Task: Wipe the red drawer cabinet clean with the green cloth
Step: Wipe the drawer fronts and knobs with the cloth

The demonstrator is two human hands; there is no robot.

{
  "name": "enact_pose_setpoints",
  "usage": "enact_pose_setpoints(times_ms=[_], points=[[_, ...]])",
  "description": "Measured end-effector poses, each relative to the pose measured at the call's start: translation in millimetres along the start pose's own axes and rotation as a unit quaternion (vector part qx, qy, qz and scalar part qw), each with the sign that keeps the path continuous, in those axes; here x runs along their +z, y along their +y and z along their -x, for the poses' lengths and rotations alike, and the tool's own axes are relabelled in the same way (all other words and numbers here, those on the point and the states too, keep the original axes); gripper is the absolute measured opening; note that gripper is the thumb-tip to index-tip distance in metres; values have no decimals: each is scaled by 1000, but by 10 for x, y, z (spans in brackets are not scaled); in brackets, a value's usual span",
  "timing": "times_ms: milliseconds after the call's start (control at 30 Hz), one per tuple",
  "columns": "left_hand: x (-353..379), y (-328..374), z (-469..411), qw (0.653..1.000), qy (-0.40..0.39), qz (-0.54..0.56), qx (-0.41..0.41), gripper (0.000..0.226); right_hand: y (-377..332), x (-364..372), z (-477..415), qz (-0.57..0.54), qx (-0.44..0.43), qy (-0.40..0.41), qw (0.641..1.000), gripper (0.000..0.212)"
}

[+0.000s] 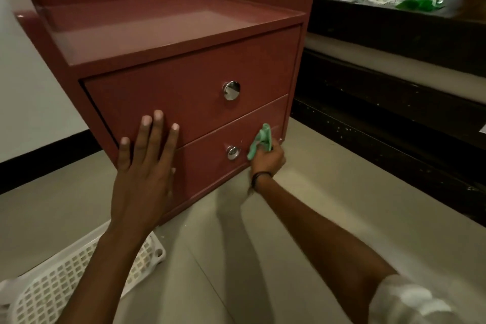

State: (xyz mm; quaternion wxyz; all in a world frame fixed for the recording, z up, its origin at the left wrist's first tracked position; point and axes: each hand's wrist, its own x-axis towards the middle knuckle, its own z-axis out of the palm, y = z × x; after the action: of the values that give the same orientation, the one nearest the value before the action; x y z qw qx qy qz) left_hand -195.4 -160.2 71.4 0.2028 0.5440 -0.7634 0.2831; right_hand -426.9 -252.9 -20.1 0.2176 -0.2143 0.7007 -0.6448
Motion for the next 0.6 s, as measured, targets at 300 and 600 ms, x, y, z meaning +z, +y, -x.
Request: enact_pose_setpoints(times_ms=[300, 600], points=[[40, 29, -5, 1000, -5, 2, -5, 92, -171, -108, -623, 41, 8, 44, 998, 35], [75, 30, 1, 1000, -14, -3, -17, 98, 112, 3, 609, -7, -48, -44, 998, 38]])
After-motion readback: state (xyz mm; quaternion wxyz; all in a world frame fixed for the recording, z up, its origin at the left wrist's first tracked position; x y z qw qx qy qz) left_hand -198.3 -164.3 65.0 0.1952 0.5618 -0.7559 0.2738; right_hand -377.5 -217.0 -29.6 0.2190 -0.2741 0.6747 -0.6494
